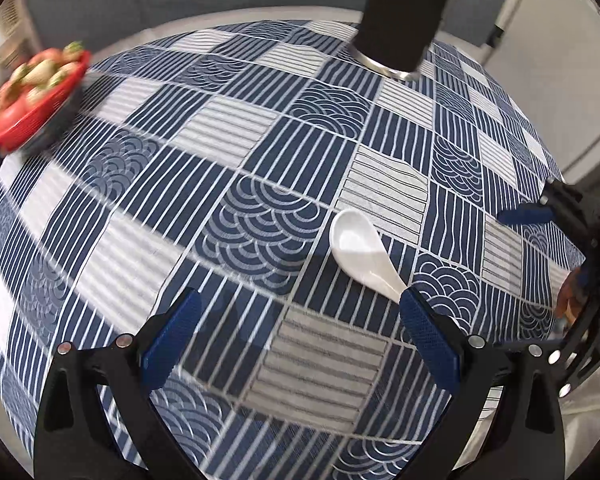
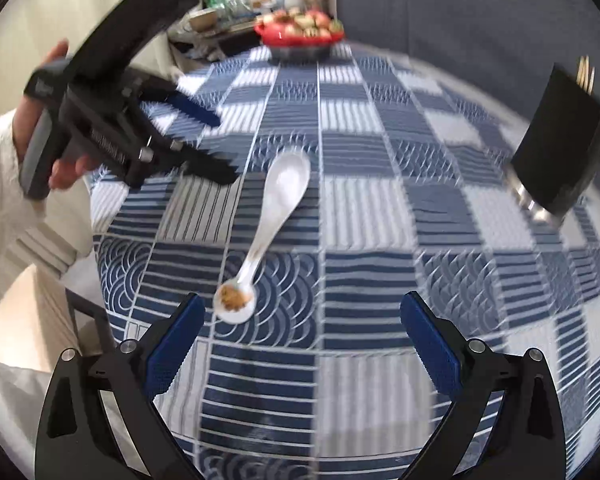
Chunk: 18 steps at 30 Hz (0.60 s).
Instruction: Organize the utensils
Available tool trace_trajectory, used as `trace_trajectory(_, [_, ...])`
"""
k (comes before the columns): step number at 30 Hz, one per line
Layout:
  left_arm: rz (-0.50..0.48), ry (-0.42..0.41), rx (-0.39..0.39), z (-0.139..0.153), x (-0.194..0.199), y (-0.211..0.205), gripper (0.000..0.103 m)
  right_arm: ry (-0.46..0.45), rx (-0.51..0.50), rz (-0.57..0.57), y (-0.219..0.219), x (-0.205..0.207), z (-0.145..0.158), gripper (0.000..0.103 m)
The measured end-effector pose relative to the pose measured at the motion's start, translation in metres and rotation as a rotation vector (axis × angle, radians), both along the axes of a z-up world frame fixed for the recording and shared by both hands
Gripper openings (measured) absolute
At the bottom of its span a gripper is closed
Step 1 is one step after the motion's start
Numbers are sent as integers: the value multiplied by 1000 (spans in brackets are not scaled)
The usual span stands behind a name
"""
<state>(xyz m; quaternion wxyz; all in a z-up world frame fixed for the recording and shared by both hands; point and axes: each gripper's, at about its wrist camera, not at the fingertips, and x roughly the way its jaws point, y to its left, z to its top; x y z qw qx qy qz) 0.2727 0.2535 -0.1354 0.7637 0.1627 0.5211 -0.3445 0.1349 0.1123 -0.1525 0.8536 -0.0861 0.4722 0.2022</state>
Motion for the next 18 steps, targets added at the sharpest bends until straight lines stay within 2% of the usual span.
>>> trace_trajectory(4, [-44, 13, -4, -8, 12, -9, 97, -5, -38, -70, 13, -3, -9, 94])
trace_trajectory(16, [-84, -5, 56, -29, 31, -21, 97, 48, -78, -96, 38, 15, -24, 94])
trace_trajectory(18, [-100, -34, 62, -30, 30, -23, 97, 65, -61, -125, 36, 19, -28, 96])
